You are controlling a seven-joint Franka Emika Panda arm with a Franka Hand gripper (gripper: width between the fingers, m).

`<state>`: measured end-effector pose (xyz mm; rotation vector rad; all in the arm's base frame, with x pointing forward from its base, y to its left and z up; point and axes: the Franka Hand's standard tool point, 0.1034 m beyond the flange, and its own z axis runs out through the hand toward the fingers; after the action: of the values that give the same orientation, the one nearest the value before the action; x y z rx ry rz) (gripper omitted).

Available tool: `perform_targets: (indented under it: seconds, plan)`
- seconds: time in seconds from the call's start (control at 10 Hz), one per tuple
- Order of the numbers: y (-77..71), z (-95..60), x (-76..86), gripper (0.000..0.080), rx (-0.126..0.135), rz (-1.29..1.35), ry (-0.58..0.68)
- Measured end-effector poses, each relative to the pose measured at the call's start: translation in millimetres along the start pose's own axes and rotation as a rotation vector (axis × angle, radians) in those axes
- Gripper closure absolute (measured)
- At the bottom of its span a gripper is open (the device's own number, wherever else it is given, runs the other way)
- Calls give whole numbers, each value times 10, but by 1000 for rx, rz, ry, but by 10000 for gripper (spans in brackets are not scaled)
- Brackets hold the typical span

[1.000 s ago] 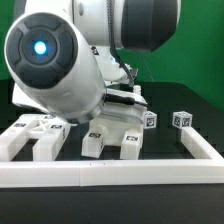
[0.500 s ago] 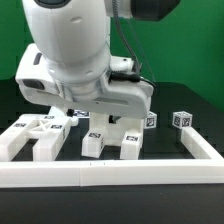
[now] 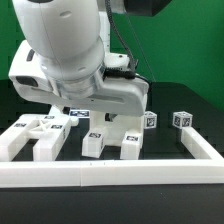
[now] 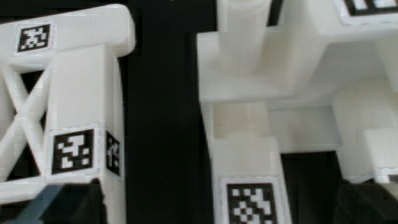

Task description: Assemble chair

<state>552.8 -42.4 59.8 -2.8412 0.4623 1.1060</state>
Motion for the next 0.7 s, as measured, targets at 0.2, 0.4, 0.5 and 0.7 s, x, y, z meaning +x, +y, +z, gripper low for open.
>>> perform_targets:
  seconds: [0.2,0.4,0.5,0.7]
  plan:
    - [-27,-149,162,151,-10,-70,165]
    - [11,-293,124,151,11,-80,266]
    - [34,-427,183,150,21,-81,355]
    - [47,-521,216,151,31,-81,482]
